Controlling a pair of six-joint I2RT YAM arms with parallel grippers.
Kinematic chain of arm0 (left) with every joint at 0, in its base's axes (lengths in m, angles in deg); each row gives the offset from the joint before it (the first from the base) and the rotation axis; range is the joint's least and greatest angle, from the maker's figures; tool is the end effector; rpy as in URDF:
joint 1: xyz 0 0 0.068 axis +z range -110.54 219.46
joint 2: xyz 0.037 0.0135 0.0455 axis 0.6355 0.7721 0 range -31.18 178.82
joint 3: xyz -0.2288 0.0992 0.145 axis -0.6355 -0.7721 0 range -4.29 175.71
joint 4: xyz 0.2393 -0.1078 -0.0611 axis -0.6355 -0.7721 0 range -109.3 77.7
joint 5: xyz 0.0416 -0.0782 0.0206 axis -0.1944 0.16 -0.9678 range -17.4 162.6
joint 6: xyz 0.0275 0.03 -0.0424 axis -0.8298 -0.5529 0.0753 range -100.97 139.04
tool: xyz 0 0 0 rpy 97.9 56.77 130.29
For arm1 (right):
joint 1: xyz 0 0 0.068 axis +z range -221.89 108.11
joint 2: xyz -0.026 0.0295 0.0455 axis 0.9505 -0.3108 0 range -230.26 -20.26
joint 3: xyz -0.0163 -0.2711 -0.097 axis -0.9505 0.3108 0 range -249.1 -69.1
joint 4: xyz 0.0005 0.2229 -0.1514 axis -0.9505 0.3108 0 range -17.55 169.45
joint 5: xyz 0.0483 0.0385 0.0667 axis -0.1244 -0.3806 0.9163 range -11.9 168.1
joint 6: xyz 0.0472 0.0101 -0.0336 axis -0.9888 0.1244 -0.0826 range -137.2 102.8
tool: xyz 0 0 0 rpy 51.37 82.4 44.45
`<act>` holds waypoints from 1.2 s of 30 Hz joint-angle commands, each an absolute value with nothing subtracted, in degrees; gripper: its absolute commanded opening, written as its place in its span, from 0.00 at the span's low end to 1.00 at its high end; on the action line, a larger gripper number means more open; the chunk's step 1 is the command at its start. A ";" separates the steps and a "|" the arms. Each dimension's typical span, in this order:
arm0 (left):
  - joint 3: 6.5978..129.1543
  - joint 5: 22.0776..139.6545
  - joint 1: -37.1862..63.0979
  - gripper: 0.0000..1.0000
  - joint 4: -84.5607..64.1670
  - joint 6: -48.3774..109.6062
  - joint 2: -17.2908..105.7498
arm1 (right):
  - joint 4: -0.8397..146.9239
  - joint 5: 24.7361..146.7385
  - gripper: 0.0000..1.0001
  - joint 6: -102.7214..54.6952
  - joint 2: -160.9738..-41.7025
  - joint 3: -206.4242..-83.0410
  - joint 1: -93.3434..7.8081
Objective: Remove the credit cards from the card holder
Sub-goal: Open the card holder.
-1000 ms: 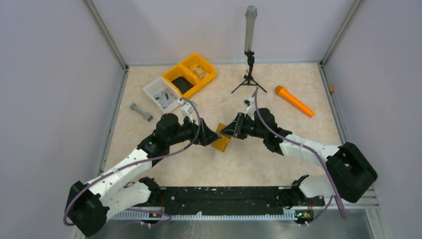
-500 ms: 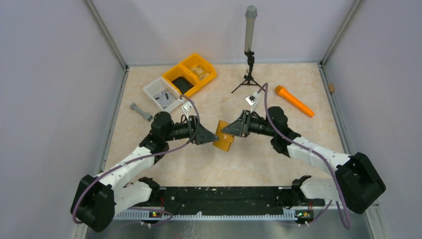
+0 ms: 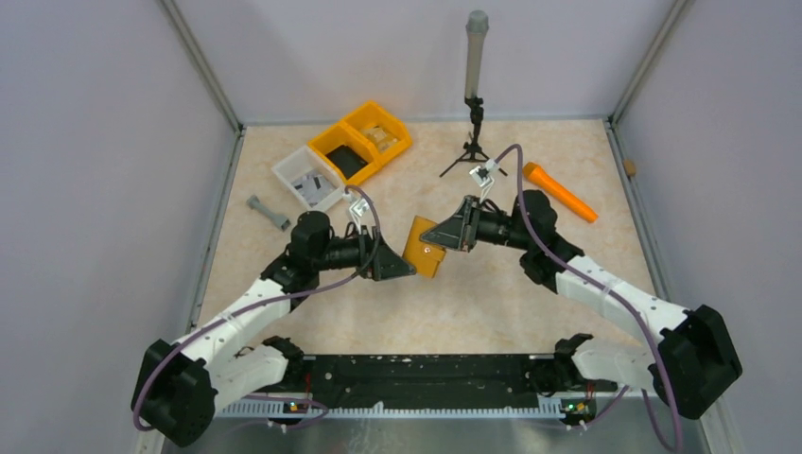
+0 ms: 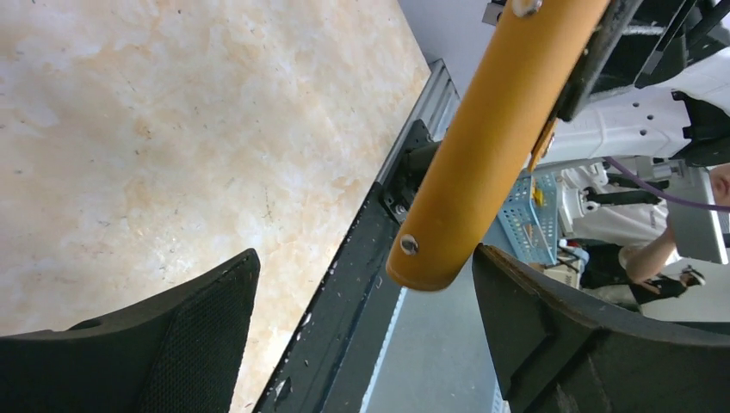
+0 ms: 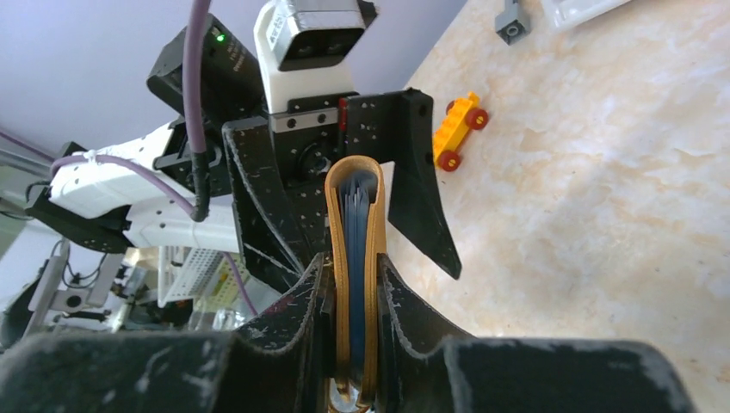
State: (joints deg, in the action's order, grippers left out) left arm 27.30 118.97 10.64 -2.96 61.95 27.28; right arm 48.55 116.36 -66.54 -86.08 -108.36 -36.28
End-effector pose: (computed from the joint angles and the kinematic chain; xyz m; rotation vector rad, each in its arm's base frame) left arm 0.1825 -0.1356 0.2601 0.3803 2.0764 -1.5640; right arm 0.2010 0.1764 0.3042 -0.3758 1.8534 1.6168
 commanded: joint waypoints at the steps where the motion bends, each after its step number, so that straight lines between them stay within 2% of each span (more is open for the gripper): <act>1: 29.39 118.35 10.72 0.93 -4.68 59.50 24.37 | 54.30 114.02 0.06 -60.90 -82.97 -112.00 -36.12; 7: 25.09 128.09 10.65 0.89 16.57 71.47 27.27 | 36.39 120.82 0.06 -71.94 -85.60 -108.46 -36.12; 10: 24.90 129.71 10.63 0.76 21.26 74.39 27.89 | 31.85 122.43 0.06 -74.57 -86.65 -108.01 -36.12; 13: 25.20 131.03 10.65 0.72 23.49 75.74 28.28 | 30.29 123.72 0.06 -75.85 -87.66 -108.12 -36.12; 18: 25.37 131.44 10.64 0.56 25.59 77.07 29.06 | 30.37 123.70 0.06 -75.56 -88.32 -107.61 -36.02; 20: 24.95 131.16 10.58 0.44 27.30 77.97 29.52 | 31.44 123.14 0.08 -74.57 -88.43 -107.51 -35.88; 22: 24.74 130.77 10.54 0.33 28.35 78.43 30.28 | 35.18 121.74 0.17 -72.09 -88.43 -108.16 -35.33; 24: 24.96 130.07 10.54 0.12 27.40 77.67 31.09 | 41.31 119.18 0.41 -68.58 -88.21 -109.52 -35.08; 25: 25.37 129.18 10.54 0.03 25.53 76.33 31.25 | 45.10 117.21 0.56 -66.40 -87.85 -110.17 -35.00; 26: 25.86 127.83 10.54 0.00 22.34 74.57 31.22 | 49.56 114.10 0.67 -64.23 -87.05 -110.83 -34.84; 27: 26.33 126.13 10.54 0.00 18.70 72.35 31.06 | 54.26 109.50 0.73 -62.64 -86.08 -111.37 -34.58; 30: 27.39 117.69 9.57 0.00 8.98 66.49 29.03 | 64.39 96.03 0.80 -59.10 -83.09 -112.22 -33.33; 36: 32.44 92.47 0.79 0.00 -7.86 58.09 24.57 | 71.40 84.45 0.78 -57.93 -83.51 -113.92 -28.97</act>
